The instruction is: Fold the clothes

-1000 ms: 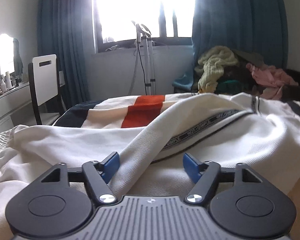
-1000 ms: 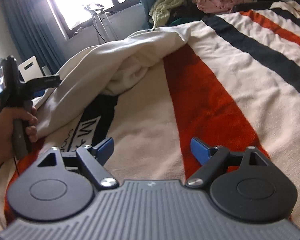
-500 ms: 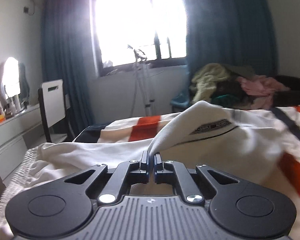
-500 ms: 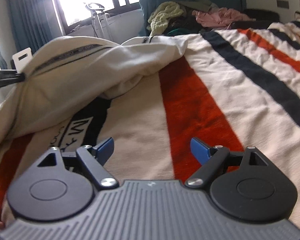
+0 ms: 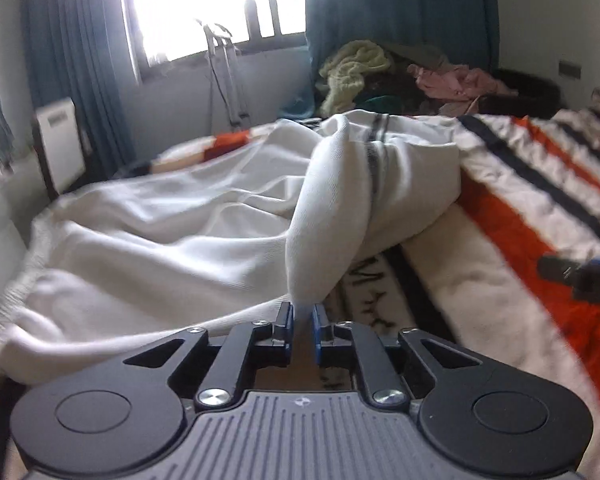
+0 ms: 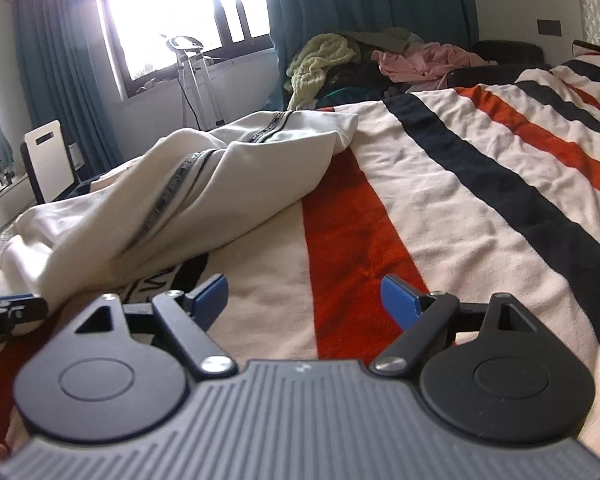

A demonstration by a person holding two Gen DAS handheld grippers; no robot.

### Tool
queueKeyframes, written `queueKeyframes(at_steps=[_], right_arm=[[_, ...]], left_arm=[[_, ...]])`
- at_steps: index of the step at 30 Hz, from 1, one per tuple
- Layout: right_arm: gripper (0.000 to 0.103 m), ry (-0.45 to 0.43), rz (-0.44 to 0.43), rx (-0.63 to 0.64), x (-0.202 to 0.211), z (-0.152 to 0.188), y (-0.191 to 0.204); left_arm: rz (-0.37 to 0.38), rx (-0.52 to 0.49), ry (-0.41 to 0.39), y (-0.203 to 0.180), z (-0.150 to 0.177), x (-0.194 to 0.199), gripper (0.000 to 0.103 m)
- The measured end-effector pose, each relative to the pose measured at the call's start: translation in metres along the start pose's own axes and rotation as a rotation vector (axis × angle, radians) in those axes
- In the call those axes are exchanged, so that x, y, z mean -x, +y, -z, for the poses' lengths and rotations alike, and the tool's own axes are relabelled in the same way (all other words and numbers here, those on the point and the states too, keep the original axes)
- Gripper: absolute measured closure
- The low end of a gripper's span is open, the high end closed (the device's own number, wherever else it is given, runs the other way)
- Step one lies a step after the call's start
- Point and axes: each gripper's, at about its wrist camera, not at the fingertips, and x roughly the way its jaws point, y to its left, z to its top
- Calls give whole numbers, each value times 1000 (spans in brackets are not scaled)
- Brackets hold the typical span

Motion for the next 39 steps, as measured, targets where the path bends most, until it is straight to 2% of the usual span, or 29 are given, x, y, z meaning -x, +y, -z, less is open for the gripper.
queueKeyframes(at_steps=[2, 3, 4, 7, 10, 14, 15, 17, 19, 21, 24, 29, 32, 36, 39], right_arm=[[17, -12, -7, -12, 3, -1, -3], [17, -17, -11, -21, 5, -1, -4], [17, -20, -15, -30, 7, -2, -5], [17, -21, -30, -56, 8, 0, -7], [17, 4, -48, -62, -1, 0, -8], [18, 35, -50, -75, -18, -20, -12], [18, 34, -49, -68, -24, -28, -10], [18, 31, -51, -36, -40, -49, -3], [18, 31, -52, 2, -58, -71, 5], [18, 35, -57, 60, -91, -101, 25], [18, 39, -63, 147, -145, -146, 58], [19, 35, 14, 265, -257, -199, 110], [19, 80, 3, 266, -315, -215, 129], [19, 144, 27, 335, -371, -212, 157], [19, 163, 101, 429, -398, -196, 173]], left_arm=[[59, 44, 2, 2, -5, 1, 72], [59, 63, -8, 2, -9, 3, 54], [56, 83, -18, 2, -12, 5, 41], [56, 136, -48, 1, -26, 10, 36], [61, 171, -79, 1, -46, 11, 24], [7, 141, -146, 5, -62, 7, 23], [-8, 126, -164, 6, -63, 6, 20], [-17, 136, -160, 9, -60, 1, 19], [6, 158, -147, 14, -55, -4, 19], [1, 187, -145, 20, -48, -8, 19], [-16, 246, -153, 32, -36, -15, 12], [-69, 317, -149, 43, -31, -50, 12], [-68, 333, -144, 43, -30, -72, 12], [-63, 323, -129, 36, -29, -93, 12], [-55, 346, -140, 36, -28, -100, 12]])
